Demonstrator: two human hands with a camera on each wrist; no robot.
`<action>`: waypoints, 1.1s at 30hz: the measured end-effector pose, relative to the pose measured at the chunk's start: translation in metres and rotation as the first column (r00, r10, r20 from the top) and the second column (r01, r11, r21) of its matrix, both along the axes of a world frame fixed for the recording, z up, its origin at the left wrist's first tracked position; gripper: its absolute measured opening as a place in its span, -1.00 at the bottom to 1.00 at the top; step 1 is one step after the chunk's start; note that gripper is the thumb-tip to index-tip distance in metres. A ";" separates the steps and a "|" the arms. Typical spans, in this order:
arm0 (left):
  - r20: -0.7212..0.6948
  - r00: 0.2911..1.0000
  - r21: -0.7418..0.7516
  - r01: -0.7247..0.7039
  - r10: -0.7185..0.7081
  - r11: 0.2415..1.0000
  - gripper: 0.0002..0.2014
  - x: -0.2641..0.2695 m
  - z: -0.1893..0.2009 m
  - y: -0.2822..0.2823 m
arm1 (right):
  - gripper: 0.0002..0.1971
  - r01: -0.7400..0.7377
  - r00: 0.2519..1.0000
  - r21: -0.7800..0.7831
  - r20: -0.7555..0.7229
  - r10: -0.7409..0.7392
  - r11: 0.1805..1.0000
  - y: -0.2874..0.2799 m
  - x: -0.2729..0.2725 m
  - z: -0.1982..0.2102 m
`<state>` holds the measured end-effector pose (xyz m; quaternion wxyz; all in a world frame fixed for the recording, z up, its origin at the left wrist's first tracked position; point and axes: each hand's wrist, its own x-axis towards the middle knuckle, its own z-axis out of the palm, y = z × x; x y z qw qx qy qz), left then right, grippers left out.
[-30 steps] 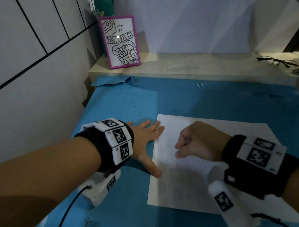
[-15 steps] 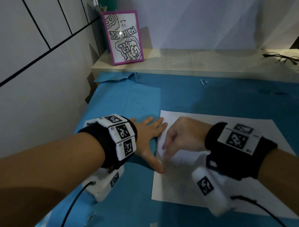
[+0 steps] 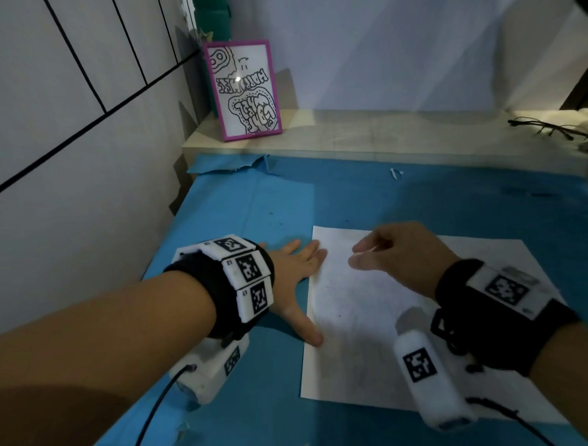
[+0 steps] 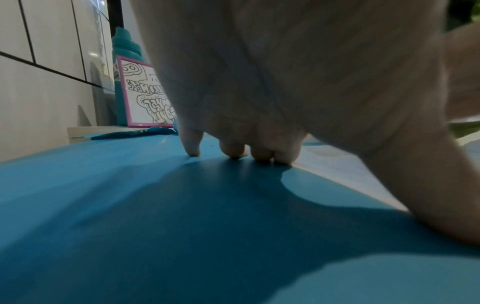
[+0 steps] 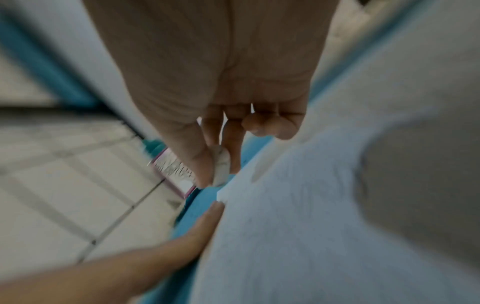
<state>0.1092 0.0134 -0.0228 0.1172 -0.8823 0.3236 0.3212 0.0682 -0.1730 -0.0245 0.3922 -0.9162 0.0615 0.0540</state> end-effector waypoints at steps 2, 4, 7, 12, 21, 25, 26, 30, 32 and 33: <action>0.040 0.999 0.022 0.031 -0.032 0.999 0.23 -0.008 0.009 -0.006 | -0.86 0.152 0.988 0.258 -0.045 -0.145 0.954 -0.006 -0.014 -0.014; 0.121 0.985 0.012 0.121 -0.122 0.993 0.05 -0.026 0.016 -0.017 | -0.90 0.240 0.970 0.383 -0.072 -0.230 0.892 -0.011 -0.020 -0.027; 0.142 0.934 -0.105 0.342 -0.327 0.934 -0.31 -0.070 0.016 -0.031 | -0.93 0.305 0.948 0.586 -0.113 -0.297 0.751 -0.015 -0.018 -0.034; 0.114 0.991 -0.024 0.076 -0.073 0.997 -0.41 -0.061 0.003 -0.021 | -0.92 0.299 0.951 0.663 -0.146 -0.273 0.686 -0.016 -0.014 -0.034; 0.011 0.982 -0.153 0.190 -0.191 0.970 -0.46 -0.071 -0.008 -0.018 | -0.92 0.299 0.948 0.735 -0.157 -0.276 0.608 -0.017 -0.016 -0.033; 0.365 0.913 0.121 -0.242 0.184 0.963 -0.32 -0.015 0.000 -0.004 | -0.93 0.296 0.949 0.723 -0.146 -0.280 0.624 -0.016 -0.018 -0.032; 0.385 0.907 0.105 -0.224 0.168 0.969 -0.33 -0.012 0.003 -0.008 | -0.93 0.301 0.946 0.733 -0.151 -0.285 0.610 -0.017 -0.018 -0.032; 0.191 0.957 -0.227 0.260 -0.218 0.939 -0.46 -0.054 0.004 -0.036 | -0.92 0.327 0.931 0.819 -0.194 -0.308 0.472 -0.021 -0.017 -0.033; 0.062 0.947 -0.168 0.322 -0.316 0.932 -0.48 -0.065 -0.005 -0.038 | -0.91 0.333 0.928 0.834 -0.207 -0.310 0.439 -0.022 -0.017 -0.033; 0.075 0.971 -0.120 0.237 -0.229 0.964 -0.45 -0.056 -0.009 -0.038 | -0.91 0.330 0.929 0.836 -0.205 -0.310 0.438 -0.022 -0.018 -0.033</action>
